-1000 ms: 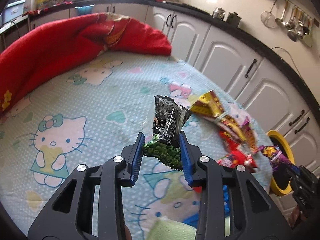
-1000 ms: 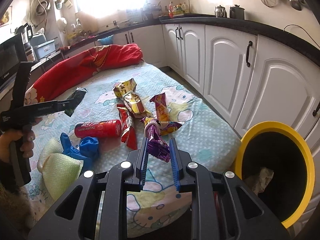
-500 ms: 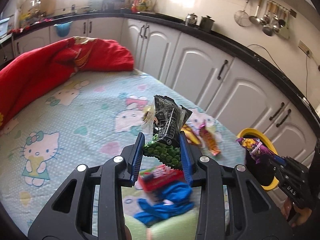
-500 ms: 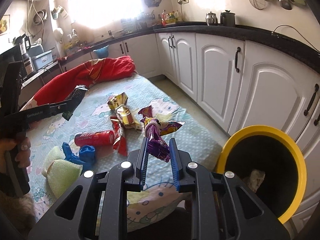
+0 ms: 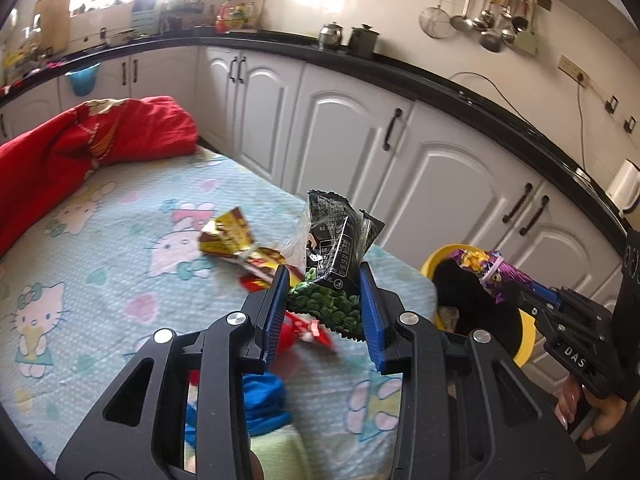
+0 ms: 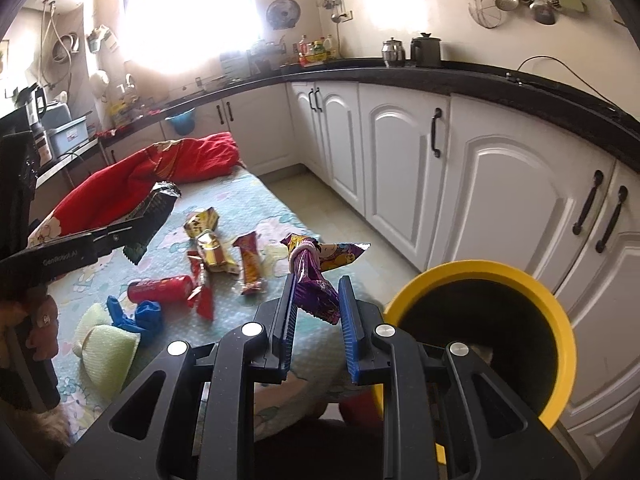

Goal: Collect trash
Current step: 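Carry the pea bag and purple wrapper over the yellow-rimmed bin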

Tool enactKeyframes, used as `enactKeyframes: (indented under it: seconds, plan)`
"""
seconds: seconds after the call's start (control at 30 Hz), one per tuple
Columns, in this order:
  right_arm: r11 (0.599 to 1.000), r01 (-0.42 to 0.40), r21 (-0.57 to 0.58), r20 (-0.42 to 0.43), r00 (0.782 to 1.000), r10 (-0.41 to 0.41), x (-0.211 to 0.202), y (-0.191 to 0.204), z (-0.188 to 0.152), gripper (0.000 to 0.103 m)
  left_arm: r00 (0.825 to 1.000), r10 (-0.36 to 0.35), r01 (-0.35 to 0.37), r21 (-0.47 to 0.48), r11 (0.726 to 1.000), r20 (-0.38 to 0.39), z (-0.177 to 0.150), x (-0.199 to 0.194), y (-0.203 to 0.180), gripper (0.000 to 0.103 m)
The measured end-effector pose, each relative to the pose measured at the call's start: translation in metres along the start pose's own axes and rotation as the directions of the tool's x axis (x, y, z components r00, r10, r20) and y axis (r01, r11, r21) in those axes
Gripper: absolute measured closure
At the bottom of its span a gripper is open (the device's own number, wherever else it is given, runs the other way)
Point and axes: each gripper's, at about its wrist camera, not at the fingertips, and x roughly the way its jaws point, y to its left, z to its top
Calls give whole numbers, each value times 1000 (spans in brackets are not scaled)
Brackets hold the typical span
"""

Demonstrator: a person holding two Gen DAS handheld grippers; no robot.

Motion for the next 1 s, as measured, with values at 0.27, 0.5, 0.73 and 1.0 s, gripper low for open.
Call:
enactKeyframes:
  seconds: [0.27, 0.5, 0.73, 1.0]
  plan:
    - [999, 49, 23, 0, 999, -49, -11, -26, -5, 83, 999, -43, 43, 30, 999, -2, 1, 7, -27, 76]
    - [995, 82, 53, 7, 997, -83, -21, -48, -10, 83, 997, -72, 72, 60, 996, -9, 2, 14, -51, 76]
    - [990, 112, 84, 4, 994, -112, -28, -67, -16, 83, 995, -98, 99, 80, 992, -14, 3, 22, -71, 76]
    - [981, 151, 119, 0, 988, -152, -33, -88, -23, 83, 990, -140, 142, 106, 984, -30, 1, 32, -96, 76]
